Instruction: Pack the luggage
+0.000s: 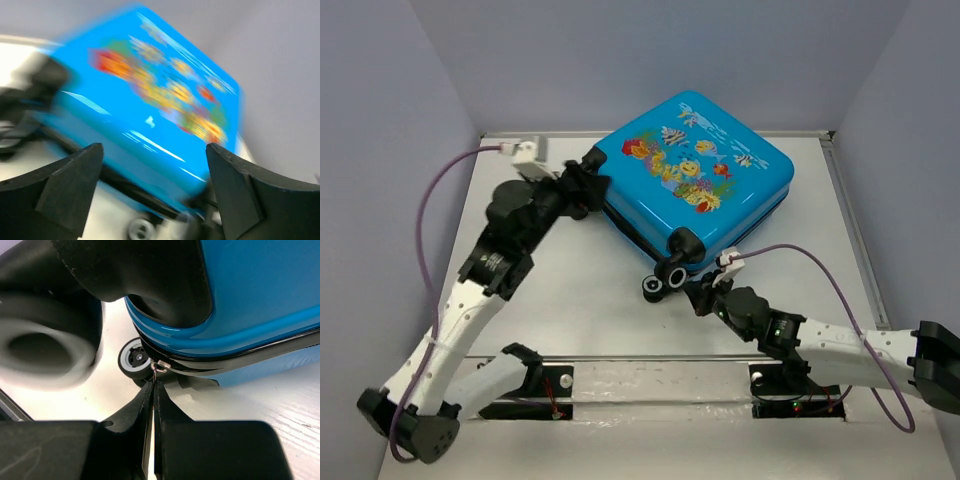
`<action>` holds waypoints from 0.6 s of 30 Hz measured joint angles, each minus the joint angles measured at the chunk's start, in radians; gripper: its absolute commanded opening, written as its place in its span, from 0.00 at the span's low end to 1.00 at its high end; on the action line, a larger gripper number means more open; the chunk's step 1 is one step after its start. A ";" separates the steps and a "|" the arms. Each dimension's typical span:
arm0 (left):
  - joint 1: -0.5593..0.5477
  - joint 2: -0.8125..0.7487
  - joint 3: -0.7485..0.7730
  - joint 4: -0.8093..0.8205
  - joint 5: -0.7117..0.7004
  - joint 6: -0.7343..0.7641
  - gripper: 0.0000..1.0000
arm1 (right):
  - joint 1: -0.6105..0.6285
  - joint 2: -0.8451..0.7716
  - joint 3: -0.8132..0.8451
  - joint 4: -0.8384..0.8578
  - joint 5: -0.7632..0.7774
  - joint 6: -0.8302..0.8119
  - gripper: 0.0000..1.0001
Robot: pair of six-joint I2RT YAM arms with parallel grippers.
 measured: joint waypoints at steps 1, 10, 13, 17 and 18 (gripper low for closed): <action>0.090 -0.019 0.000 -0.008 0.008 0.010 0.93 | 0.000 0.000 0.000 -0.002 -0.001 0.000 0.07; 0.457 0.216 0.040 -0.079 0.035 0.194 0.91 | 0.000 0.004 0.009 -0.020 -0.005 -0.004 0.07; 0.457 0.345 0.042 -0.100 0.104 0.282 0.92 | 0.000 0.006 0.010 -0.019 -0.005 -0.005 0.07; 0.456 0.420 0.095 -0.122 0.133 0.379 0.93 | 0.000 0.005 0.010 -0.018 -0.006 -0.006 0.07; 0.456 0.434 0.114 -0.119 0.134 0.394 0.93 | 0.000 0.005 0.010 -0.018 -0.007 -0.008 0.07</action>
